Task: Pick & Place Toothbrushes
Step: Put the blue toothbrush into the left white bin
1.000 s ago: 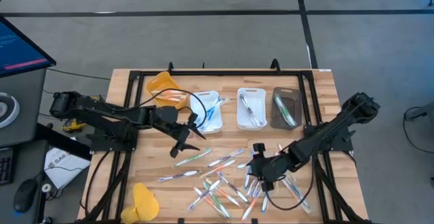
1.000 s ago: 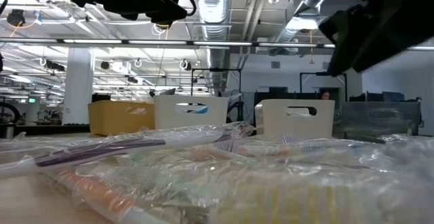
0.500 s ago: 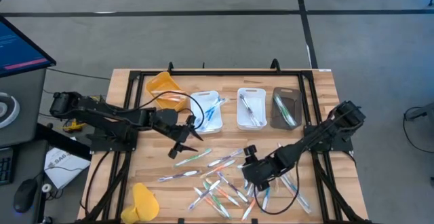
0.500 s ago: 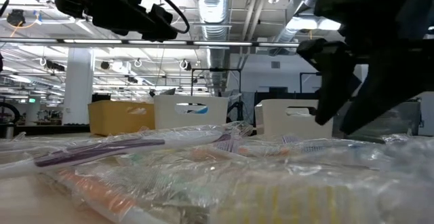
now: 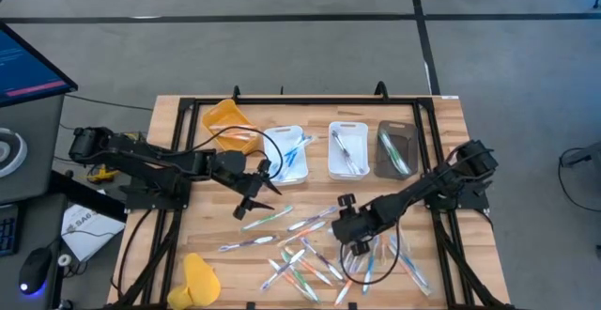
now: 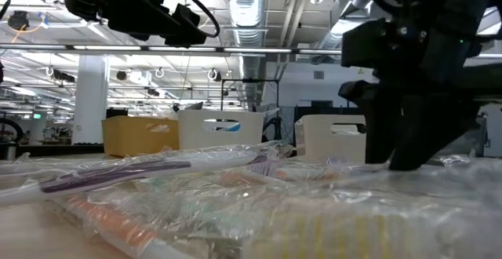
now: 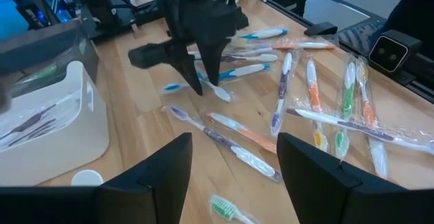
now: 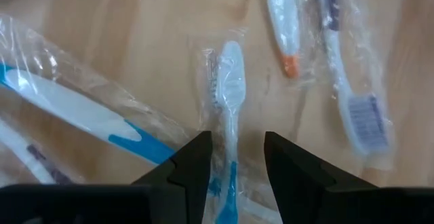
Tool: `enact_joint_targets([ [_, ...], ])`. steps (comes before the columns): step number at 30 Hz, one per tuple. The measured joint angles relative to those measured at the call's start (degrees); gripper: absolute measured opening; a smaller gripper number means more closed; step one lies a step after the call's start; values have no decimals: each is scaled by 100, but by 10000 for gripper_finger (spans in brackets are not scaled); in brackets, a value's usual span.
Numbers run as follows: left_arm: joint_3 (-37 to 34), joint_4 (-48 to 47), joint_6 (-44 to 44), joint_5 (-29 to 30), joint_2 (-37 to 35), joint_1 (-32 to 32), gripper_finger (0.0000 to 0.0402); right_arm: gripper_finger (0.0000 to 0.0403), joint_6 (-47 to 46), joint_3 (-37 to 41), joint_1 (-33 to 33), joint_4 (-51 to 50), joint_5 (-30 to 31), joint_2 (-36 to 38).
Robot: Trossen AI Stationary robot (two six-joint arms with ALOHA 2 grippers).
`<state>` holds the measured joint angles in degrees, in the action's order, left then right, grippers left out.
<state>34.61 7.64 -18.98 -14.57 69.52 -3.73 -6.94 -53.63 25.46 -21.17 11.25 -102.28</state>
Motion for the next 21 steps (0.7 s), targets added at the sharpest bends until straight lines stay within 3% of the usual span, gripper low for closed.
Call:
enact_joint_targets([
  [8,2,98,-13,-4,0,0,208,111,-1,-16,-152,27,-248,-164],
  [15,2,146,-21,-4,0,0,208,19,2,-6,-143,-19,-242,-133],
  [21,2,146,-20,-5,0,0,208,16,119,-165,-143,-306,-67,-149],
])
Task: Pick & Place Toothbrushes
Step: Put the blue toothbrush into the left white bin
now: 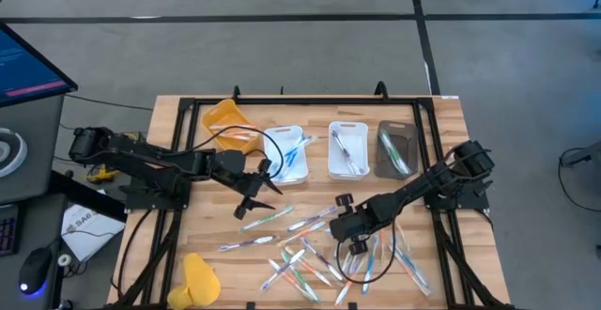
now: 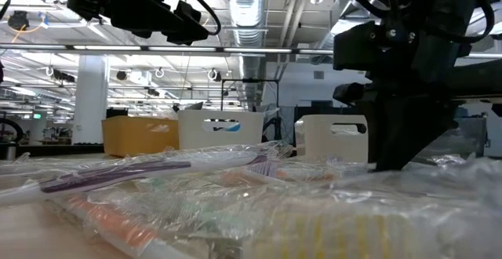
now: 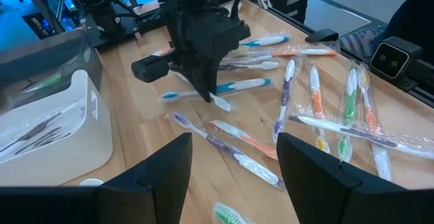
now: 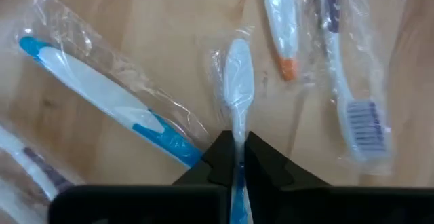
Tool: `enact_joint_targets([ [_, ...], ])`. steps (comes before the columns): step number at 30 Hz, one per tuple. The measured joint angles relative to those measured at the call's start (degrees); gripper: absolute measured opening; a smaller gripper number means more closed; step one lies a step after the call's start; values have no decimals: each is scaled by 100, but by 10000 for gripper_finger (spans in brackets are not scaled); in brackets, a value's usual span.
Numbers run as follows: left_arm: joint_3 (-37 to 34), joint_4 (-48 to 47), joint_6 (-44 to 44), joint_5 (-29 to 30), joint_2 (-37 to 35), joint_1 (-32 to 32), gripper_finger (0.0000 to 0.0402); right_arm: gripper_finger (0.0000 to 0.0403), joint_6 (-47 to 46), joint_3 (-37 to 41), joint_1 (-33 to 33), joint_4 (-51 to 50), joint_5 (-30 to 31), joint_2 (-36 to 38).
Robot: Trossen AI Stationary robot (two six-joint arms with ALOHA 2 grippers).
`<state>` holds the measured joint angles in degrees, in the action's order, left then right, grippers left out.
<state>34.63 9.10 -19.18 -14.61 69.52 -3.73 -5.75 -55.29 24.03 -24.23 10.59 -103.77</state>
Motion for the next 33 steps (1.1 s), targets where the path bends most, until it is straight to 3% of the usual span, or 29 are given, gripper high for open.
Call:
enact_joint_targets([
  [6,0,0,27,-10,0,0,208,12,60,-568,35,-1189,450,-41],
  [18,0,-3,1229,-4,0,-160,208,6,505,-1950,340,-2835,1191,-24],
  [24,0,-4,1843,7,0,-631,208,6,927,-2428,318,-3750,2007,-15],
  [29,0,29,2311,18,0,-1186,208,6,1745,-2505,78,-3897,2707,-10],
  [33,0,112,2747,741,0,-1780,208,6,2365,-2505,-269,-3790,2841,-10],
])
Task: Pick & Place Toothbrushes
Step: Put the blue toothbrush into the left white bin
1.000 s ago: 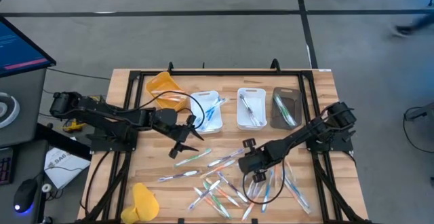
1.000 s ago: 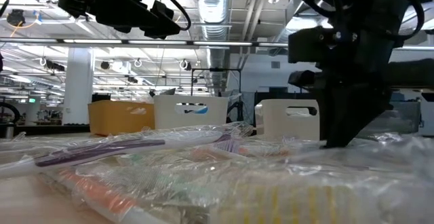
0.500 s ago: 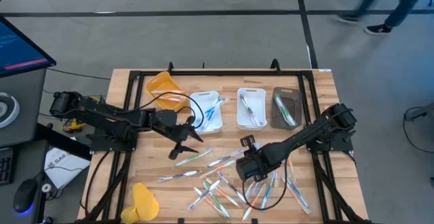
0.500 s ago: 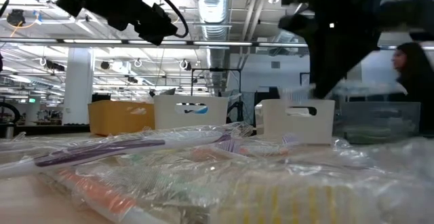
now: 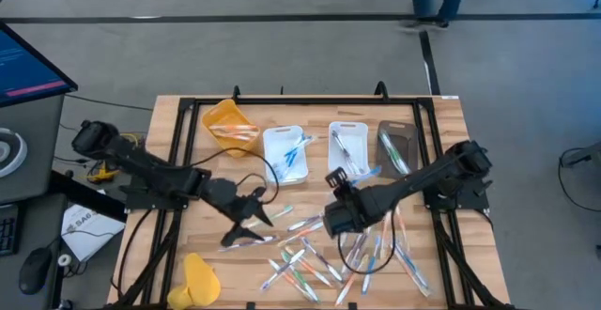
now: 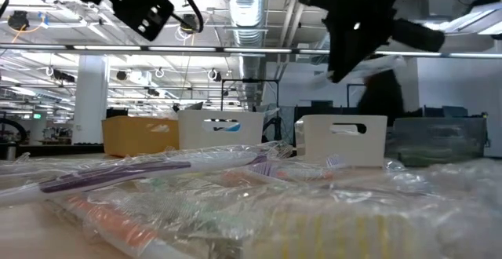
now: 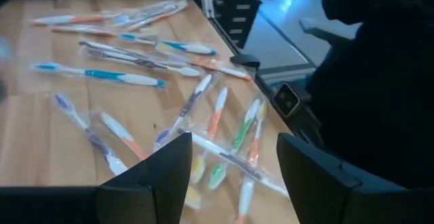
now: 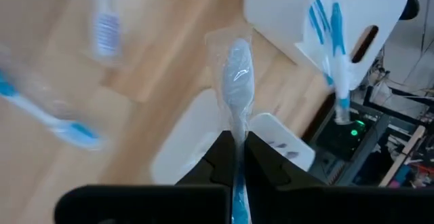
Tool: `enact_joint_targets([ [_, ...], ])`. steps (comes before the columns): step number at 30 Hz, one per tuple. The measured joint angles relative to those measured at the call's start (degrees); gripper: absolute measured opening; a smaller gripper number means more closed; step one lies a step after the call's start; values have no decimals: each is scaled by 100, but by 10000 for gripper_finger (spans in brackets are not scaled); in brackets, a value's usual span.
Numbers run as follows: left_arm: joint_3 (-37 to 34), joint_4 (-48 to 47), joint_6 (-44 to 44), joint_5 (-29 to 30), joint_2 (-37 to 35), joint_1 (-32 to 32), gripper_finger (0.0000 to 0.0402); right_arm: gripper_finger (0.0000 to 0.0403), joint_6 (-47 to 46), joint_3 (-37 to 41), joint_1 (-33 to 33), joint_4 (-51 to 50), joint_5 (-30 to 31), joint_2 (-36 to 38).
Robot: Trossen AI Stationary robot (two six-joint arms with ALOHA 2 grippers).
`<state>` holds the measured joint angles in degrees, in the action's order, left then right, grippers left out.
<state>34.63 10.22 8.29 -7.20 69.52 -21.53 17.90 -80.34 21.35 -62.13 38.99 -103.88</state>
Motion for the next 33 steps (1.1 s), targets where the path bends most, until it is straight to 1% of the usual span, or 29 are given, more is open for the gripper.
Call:
enact_joint_targets([
  [4,0,26,416,1022,-2,-554,208,6,686,0,-432,483,7,0],
  [6,0,33,615,1429,-2,-804,208,6,1160,0,-635,794,6,0],
  [11,0,53,1066,2229,-2,-1336,208,6,2359,-2,-1111,1608,-22,0],
  [16,0,69,1216,2978,-2,-1704,208,6,3180,-4,-1540,2214,-140,2],
  [21,0,80,1378,3249,-2,-1789,208,10,3675,-7,-1832,2581,-213,2],
  [25,0,100,1591,3274,-2,-1787,208,5,4105,-7,-1978,2759,-579,4],
  [30,0,116,2057,3278,-2,-1787,208,6,4572,-7,-2034,3322,-773,-46],
  [33,0,166,2369,3487,73,-1795,208,6,4819,-9,-2040,3671,-1032,-42],
])
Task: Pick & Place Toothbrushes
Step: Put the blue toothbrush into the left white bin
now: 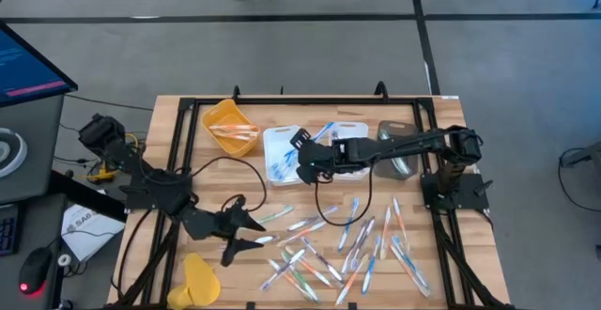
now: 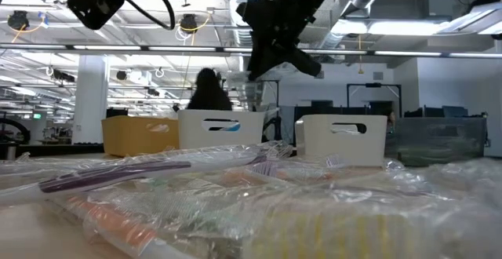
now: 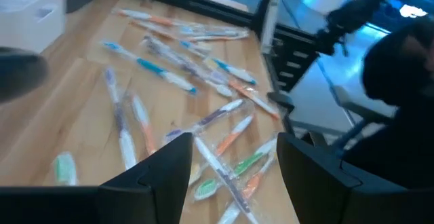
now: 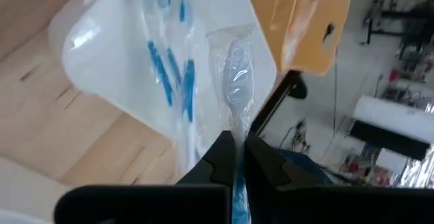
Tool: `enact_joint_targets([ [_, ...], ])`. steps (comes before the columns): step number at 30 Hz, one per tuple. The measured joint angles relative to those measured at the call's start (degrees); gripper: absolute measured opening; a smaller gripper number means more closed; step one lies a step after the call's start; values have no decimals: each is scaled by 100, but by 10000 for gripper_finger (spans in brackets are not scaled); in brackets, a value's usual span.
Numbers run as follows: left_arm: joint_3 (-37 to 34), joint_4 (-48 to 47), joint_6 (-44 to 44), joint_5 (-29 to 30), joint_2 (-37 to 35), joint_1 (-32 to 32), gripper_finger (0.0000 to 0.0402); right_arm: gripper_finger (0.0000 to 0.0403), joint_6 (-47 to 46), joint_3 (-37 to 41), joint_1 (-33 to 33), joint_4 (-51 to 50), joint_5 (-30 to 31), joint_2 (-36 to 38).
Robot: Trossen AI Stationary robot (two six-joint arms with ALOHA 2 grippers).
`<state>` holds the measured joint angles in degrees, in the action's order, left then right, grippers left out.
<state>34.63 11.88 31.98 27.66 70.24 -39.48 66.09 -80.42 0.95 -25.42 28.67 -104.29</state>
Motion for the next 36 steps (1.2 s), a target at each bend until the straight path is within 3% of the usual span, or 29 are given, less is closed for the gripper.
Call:
enact_joint_targets([
  [5,0,100,116,189,205,-42,208,5,52,0,4,148,-88,-2],
  [11,0,247,136,190,476,-42,208,5,394,2,1,248,-662,-2],
  [24,0,442,147,190,495,-42,208,5,737,11,-145,499,-1162,-229],
  [27,0,511,145,190,495,-42,208,5,910,-37,-124,719,-1145,-506],
  [32,0,542,140,191,493,-63,208,5,1160,11,12,902,-468,-1032],
  [36,0,543,31,188,491,-135,208,5,1260,-20,85,1331,-306,-1185],
])
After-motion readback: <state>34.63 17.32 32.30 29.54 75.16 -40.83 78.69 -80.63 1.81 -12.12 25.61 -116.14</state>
